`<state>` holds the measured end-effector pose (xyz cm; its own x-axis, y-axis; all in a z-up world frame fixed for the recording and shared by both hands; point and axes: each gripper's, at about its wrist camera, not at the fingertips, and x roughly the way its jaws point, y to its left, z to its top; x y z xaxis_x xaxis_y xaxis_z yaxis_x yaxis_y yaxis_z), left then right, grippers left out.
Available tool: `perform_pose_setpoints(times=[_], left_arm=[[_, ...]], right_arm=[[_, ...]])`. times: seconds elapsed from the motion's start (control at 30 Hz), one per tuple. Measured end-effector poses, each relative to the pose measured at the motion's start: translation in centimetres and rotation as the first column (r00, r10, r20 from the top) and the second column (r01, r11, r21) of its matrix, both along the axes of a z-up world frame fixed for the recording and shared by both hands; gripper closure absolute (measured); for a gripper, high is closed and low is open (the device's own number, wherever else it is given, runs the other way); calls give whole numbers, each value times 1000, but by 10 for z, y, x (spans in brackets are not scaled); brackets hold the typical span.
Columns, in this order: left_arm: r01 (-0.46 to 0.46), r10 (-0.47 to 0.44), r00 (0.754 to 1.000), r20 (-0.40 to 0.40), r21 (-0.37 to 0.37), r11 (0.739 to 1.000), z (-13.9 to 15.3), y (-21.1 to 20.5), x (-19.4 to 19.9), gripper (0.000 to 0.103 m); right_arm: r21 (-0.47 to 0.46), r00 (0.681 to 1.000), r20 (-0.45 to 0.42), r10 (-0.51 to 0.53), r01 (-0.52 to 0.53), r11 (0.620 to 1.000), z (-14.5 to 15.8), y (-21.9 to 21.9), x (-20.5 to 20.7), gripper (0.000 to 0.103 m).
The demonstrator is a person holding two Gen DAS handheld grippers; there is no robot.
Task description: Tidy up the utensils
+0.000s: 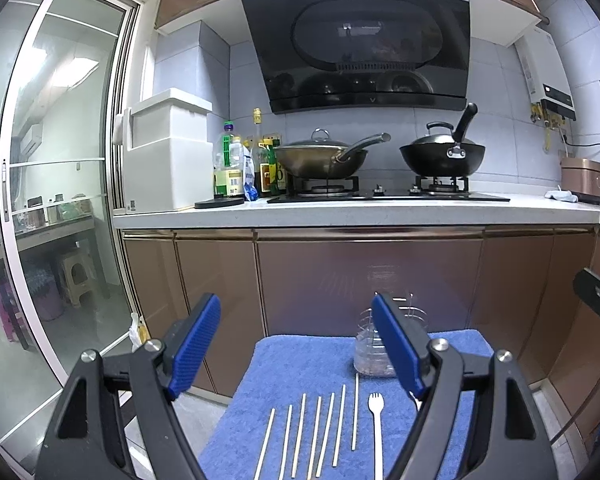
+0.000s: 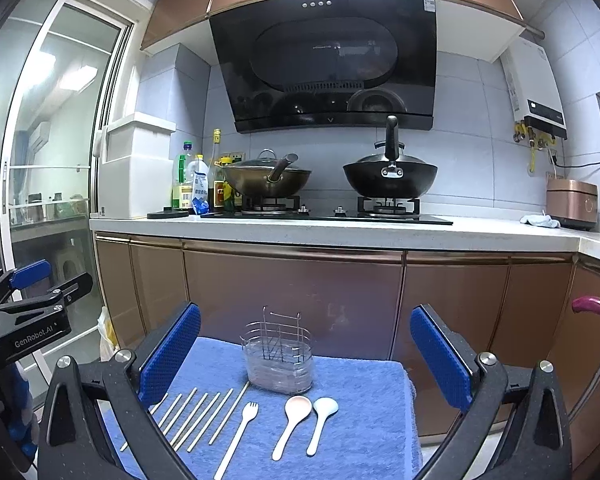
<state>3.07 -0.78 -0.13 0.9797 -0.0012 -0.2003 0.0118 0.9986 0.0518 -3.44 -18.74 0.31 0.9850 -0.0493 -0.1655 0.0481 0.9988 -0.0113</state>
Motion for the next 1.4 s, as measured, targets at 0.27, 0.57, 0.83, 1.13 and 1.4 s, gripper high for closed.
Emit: perform_pose_setpoints(times=[0.27,0.57,0.83,1.13,1.4], left_arm=[[-9,10,1000,23,-24,1000,2,2,2,26],[-19,19,1000,13,-20,1000,2,0,14,26],[0,0,1000,-4,-28,1000,-1,-5,21,26],[13,-16,999,-28,-94,996,-11,0,29,26],[5,-12,999,-50,-138,990,-23,3,38,26]], right_arm=[[-14,1000,-5,12,-12,1000,-2,1,5,0],[-16,1000,-13,10,-10,1000,-4,-1,11,0],[9,999,-34,17,-16,1000,-14,-6,18,0],[46,996,-68,54,-51,998,-35,-3,24,0],[69,988,-110,111,-104,992,-60,-6,37,0]])
